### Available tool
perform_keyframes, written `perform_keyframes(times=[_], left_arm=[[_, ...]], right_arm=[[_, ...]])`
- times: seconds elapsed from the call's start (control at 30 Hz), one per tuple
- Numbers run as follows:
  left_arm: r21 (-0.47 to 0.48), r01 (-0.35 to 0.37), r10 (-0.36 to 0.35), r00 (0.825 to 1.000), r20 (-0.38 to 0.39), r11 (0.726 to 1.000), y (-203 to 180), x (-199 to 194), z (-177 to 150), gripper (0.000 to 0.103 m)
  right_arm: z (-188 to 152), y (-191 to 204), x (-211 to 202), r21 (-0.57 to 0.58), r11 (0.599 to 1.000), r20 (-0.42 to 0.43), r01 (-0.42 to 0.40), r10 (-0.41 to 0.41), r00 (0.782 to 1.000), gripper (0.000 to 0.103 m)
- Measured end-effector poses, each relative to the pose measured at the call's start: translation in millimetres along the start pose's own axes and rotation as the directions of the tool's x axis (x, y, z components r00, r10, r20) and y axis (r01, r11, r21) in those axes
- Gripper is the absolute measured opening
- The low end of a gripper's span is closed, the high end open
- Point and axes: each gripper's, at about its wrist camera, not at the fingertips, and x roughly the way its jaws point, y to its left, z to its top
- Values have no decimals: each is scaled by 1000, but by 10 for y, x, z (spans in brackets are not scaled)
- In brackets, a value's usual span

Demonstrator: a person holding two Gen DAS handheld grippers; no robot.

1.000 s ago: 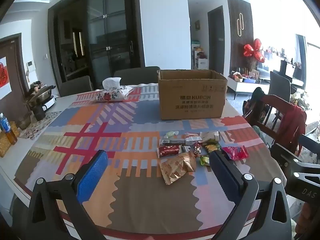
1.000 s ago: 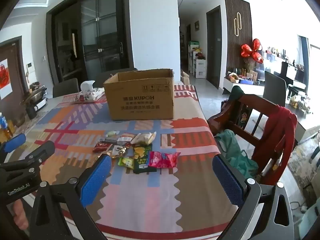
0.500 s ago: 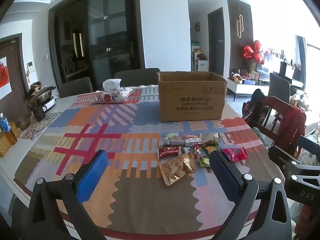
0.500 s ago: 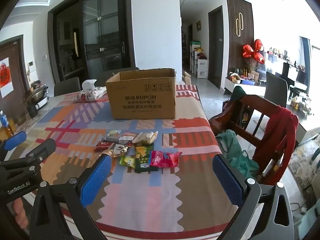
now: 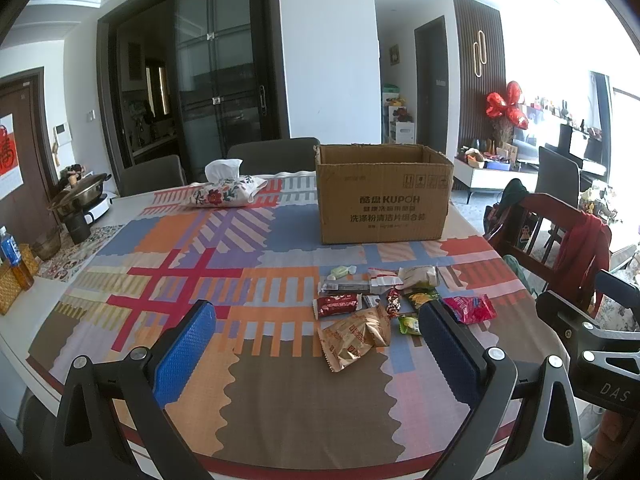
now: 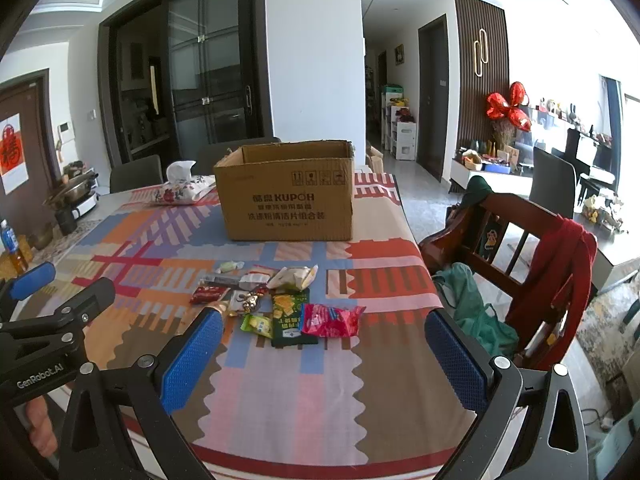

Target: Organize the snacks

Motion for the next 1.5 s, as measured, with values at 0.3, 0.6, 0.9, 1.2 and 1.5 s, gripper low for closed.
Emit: perform_keyframes(times=[0.3, 0.6, 0.9, 1.2, 1.5], left_arm=[[1, -2, 2, 1000, 1, 1000, 2, -8, 1, 103], [1, -1, 1, 1000, 3, 1000, -1, -12, -6, 103], [1, -2, 2, 1000, 4, 1000, -21, -16, 17, 103], [2, -3, 3, 1000, 5, 1000, -17, -18, 18, 103], [2, -2, 2, 1000, 5, 1000, -22, -15, 12, 103]], right_arm=[[-4, 2, 1, -2, 1000, 2, 0, 0, 1000, 102], [-11, 7, 7, -3, 1000, 3, 0, 0, 1000, 102], [-3, -8, 9, -3, 1000, 3, 0, 0, 1000, 102], [0, -7, 9, -3, 1000, 3, 0, 0, 1000, 102], [-4, -6, 13, -4, 1000, 3, 0, 0, 1000, 102]])
